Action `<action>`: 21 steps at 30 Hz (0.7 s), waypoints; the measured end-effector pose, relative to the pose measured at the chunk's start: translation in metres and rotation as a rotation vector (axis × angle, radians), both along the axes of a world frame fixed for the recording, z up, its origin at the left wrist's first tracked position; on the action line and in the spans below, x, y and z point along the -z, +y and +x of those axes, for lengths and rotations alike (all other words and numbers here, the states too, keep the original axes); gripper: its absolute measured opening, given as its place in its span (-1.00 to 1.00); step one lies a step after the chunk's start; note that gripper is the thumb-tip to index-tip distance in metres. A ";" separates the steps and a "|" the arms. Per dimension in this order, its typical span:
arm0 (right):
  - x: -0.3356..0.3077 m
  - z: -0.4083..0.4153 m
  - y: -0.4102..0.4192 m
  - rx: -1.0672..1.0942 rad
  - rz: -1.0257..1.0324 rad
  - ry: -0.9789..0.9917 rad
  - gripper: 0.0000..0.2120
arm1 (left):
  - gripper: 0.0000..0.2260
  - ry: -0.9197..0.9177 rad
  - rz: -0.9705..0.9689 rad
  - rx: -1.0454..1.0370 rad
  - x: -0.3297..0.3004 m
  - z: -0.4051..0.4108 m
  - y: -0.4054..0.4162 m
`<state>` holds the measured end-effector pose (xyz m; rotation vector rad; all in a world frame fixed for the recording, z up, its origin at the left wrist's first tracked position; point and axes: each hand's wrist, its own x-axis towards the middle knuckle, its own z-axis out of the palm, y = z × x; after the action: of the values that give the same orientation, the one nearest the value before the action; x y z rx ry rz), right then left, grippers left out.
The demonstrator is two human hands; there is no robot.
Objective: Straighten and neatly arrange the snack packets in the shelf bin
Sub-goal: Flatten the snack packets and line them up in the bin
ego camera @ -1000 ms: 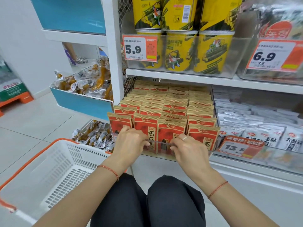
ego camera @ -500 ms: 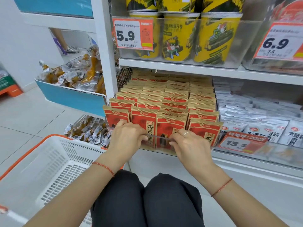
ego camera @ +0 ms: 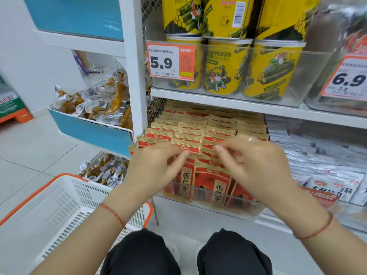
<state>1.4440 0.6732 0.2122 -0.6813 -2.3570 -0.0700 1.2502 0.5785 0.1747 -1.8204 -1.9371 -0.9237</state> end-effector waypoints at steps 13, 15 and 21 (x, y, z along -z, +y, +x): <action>0.005 -0.130 0.106 -0.075 -0.368 -0.639 -0.37 | -0.70 -0.345 -0.357 -0.232 -0.011 -0.057 0.072; 0.007 -0.149 0.112 -0.050 -0.345 -0.670 -0.34 | -0.68 -0.339 -0.382 -0.204 -0.009 -0.058 0.072; 0.013 -0.180 0.126 -0.009 -0.432 -0.504 -0.19 | -0.68 -0.414 -0.373 -0.176 -0.008 -0.064 0.065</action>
<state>1.2644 0.7989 0.1990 -0.9433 -2.8964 0.3156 1.1867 0.6436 0.1830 -1.7002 -2.6299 -0.9929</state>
